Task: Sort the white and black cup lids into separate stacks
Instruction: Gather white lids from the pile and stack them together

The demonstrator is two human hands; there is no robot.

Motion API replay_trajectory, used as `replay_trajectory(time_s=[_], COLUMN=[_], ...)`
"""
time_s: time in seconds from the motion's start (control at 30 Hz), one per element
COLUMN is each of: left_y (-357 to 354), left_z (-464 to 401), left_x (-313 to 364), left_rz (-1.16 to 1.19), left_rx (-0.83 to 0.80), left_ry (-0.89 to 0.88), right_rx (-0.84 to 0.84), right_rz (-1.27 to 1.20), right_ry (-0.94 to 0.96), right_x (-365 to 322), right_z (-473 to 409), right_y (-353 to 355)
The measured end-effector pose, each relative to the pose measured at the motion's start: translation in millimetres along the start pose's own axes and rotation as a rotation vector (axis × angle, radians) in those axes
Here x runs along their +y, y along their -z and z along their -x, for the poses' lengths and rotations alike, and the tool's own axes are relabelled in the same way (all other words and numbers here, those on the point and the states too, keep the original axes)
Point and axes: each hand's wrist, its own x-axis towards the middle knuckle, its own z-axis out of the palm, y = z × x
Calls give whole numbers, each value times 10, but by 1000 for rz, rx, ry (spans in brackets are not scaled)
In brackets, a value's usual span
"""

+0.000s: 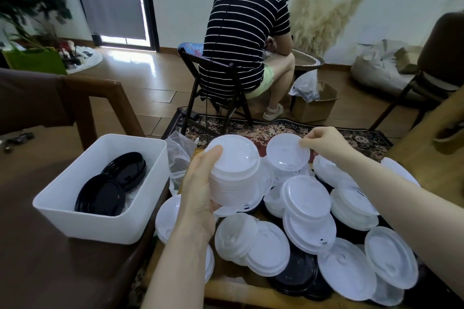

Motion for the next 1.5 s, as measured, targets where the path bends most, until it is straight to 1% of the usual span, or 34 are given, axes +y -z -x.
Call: replay_trajectory(time_s=[0.17, 0.23, 0.33, 0.37, 0.4, 0.5, 0.6, 0.67, 0.77, 0.83, 0.93, 1.03, 1.33, 1.43, 1.5], left_y=[-32, -66, -116, -128, -135, -142, -143, -137, -123, -125, -125, -118, -148, -131, -122], left_z=[47, 85, 169, 190, 206, 252, 299, 306, 326, 339, 344, 330, 385, 383, 362], left_x=[-43, -54, -49, -52, -55, -45, -31, -30, -24, -25, -14, -10, -2, -3, -22], left_rz=[21, 20, -11, -19, -25, -11, 4, 8, 35, 40, 65, 26, -38, -60, -63], left_rx=[-21, -36, -46, -57, -73, -115, -154, -153, -179, -206, -193, -204, -287, -271, -242], left_ry=[15, 20, 25, 32, 43, 84, 92, 88, 91, 91, 97, 85, 40, 15, 0], right_rx=[-29, -5, 66, 77, 88, 135, 147, 165, 198, 180, 110, 61, -28, -49, -104], right_rz=[-144, -216, -417, -479, -490, -300, -50, 40, 36, 84, 227, 281, 155, 63, -96], right_ry=[-28, 3, 116, 182, 263, 560, 788, 875, 955, 1038, 1196, 1206, 1037, 986, 873], right_x=[-69, -143, -316, -377, -429, -471, -402, -344, -274, -228, -189, -178, -178, -181, -199], right_z=[177, 301, 598, 714, 833, 1089, 1211, 1252, 1266, 1246, 1229, 1240, 1303, 1314, 1331], right_y=[153, 197, 223, 212, 191, 81, 14, -5, -14, 4, 19, 10, -77, -89, -97])
